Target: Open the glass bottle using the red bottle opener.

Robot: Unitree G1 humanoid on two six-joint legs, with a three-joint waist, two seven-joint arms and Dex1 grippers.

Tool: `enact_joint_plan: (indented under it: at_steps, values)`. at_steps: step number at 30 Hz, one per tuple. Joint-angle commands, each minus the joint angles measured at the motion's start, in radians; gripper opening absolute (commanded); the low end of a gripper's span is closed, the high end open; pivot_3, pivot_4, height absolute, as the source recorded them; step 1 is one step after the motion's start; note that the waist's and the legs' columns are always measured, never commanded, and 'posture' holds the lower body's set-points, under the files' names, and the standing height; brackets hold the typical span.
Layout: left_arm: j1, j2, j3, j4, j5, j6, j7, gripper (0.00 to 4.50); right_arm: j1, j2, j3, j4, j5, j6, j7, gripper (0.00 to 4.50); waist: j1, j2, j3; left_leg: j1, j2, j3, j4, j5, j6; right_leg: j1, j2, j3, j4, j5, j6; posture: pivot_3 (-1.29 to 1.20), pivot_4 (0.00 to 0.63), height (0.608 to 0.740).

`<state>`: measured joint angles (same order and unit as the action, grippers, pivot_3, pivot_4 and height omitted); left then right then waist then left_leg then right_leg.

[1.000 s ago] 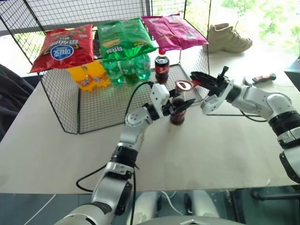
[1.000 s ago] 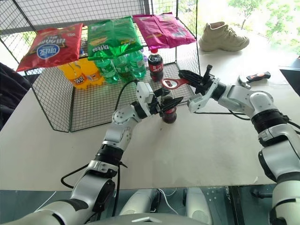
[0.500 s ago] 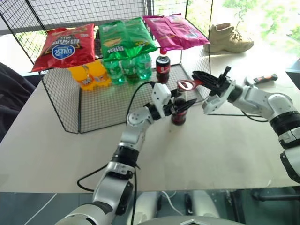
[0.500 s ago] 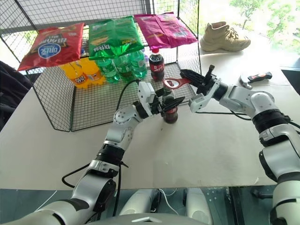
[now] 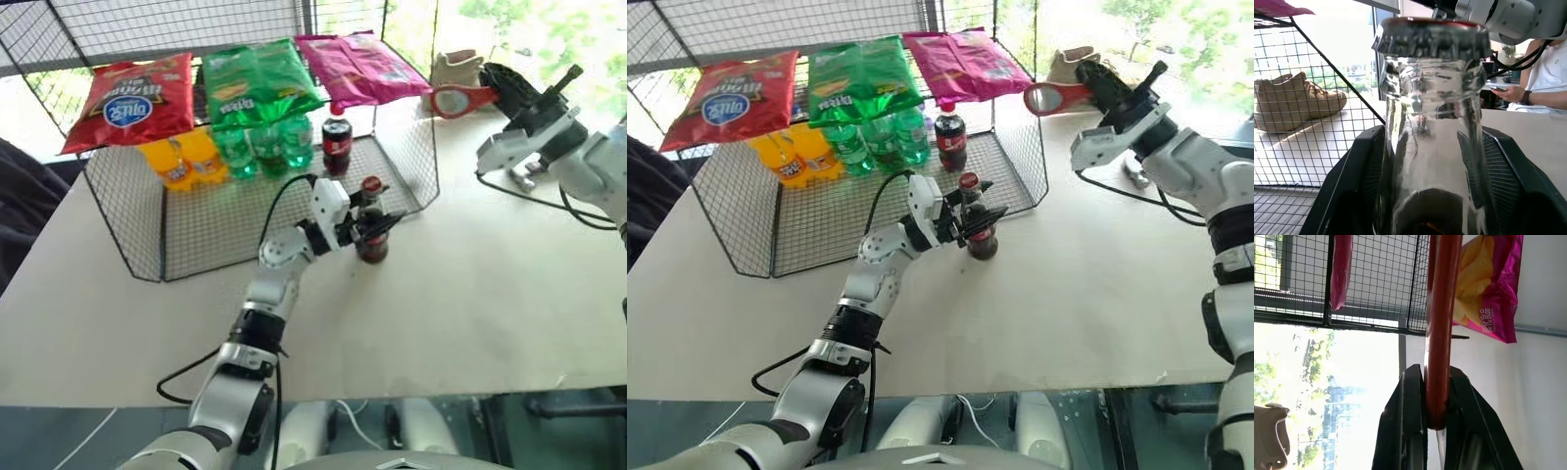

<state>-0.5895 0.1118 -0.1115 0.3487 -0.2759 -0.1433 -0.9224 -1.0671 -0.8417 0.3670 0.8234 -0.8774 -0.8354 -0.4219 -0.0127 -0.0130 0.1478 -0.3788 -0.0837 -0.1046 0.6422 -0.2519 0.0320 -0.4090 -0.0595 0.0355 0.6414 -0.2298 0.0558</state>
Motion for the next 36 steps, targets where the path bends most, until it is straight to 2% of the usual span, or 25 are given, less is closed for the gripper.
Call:
enact_joint_plan:
  at_steps: [1, 6, 8, 12, 14, 17, 22, 28, 32, 36]
  values:
    - [0.031, -0.006, -0.029, 0.038, 0.010, 0.029, -0.016, 2.26, 0.008, 0.013, -0.019, -0.010, 0.043, -0.016, 0.005, 0.00, -0.004, 0.000, 0.000, 0.001, 0.000, 0.002, 0.000, 0.000, 0.000, 0.000, 0.001, 0.002, 0.001, 0.000, 0.000, 0.00, 0.150, 0.740]
    - [0.032, -0.005, -0.027, 0.038, 0.012, 0.029, -0.015, 2.26, 0.034, 0.035, -0.029, -0.012, 0.090, -0.042, 0.040, 0.00, -0.001, 0.000, 0.000, 0.000, 0.000, 0.003, 0.001, 0.000, 0.001, -0.001, 0.001, 0.003, 0.001, 0.000, 0.000, 0.00, 0.150, 0.740]
    - [0.036, -0.003, -0.027, 0.033, 0.012, 0.030, -0.016, 2.26, 0.054, 0.066, -0.043, -0.002, 0.180, -0.080, 0.108, 0.00, -0.001, 0.000, 0.000, 0.000, 0.000, 0.003, 0.001, 0.000, 0.001, -0.001, 0.001, 0.003, 0.001, 0.000, 0.000, 0.00, 0.150, 0.740]
    - [0.037, 0.000, -0.027, 0.033, 0.013, 0.030, -0.016, 2.26, 0.130, 0.165, -0.054, -0.016, 0.444, -0.109, 0.375, 0.00, -0.005, -0.001, -0.001, 0.000, 0.001, 0.003, 0.001, -0.001, 0.001, -0.001, 0.001, 0.004, 0.001, 0.000, 0.000, 0.00, 0.150, 0.740]
    - [0.031, -0.001, -0.026, 0.039, 0.014, 0.028, -0.015, 2.26, 0.206, 0.225, -0.057, -0.104, 0.572, -0.046, 0.505, 0.00, -0.004, -0.001, -0.001, 0.000, 0.001, 0.002, 0.002, -0.001, 0.001, 0.000, 0.001, 0.004, 0.001, 0.000, 0.000, 0.00, 0.150, 0.740]
    - [0.030, -0.001, -0.025, 0.039, 0.014, 0.027, -0.015, 2.26, 0.276, 0.266, -0.073, -0.234, 0.629, 0.050, 0.592, 0.00, -0.003, -0.001, -0.001, -0.001, 0.001, 0.001, 0.005, -0.001, 0.002, -0.001, 0.001, 0.003, 0.001, 0.000, 0.000, 0.00, 0.150, 0.740]
    - [0.031, -0.003, -0.026, 0.043, 0.016, 0.024, -0.013, 2.26, 0.377, 0.322, -0.084, -0.439, 0.648, 0.209, 0.664, 0.00, 0.000, -0.001, -0.001, -0.001, 0.001, 0.001, 0.006, -0.002, 0.003, -0.001, 0.001, 0.002, 0.002, 0.001, 0.001, 0.00, 0.150, 0.740]
    - [0.032, -0.006, -0.026, 0.045, 0.016, 0.021, -0.010, 2.26, 0.490, 0.350, -0.107, -0.636, 0.602, 0.313, 0.677, 0.00, 0.002, 0.000, -0.001, -0.001, 0.001, 0.001, 0.007, -0.002, 0.003, -0.001, 0.001, 0.002, 0.002, 0.001, 0.001, 0.00, 0.150, 0.740]
    - [0.032, -0.009, -0.028, 0.046, 0.017, 0.021, -0.010, 2.26, 0.517, 0.351, -0.110, -0.674, 0.573, 0.331, 0.685, 0.00, 0.001, 0.000, -0.003, -0.001, 0.001, 0.001, 0.007, -0.002, 0.003, -0.001, 0.001, 0.002, 0.003, 0.001, 0.001, 0.00, 0.150, 0.740]
    - [0.031, -0.009, -0.029, 0.048, 0.018, 0.023, -0.012, 2.26, 0.517, 0.322, -0.096, -0.659, 0.467, 0.310, 0.665, 0.00, 0.003, 0.000, -0.003, -0.001, 0.000, 0.001, 0.007, -0.002, 0.003, 0.000, 0.001, 0.002, 0.003, 0.001, 0.001, 0.00, 0.150, 0.740]
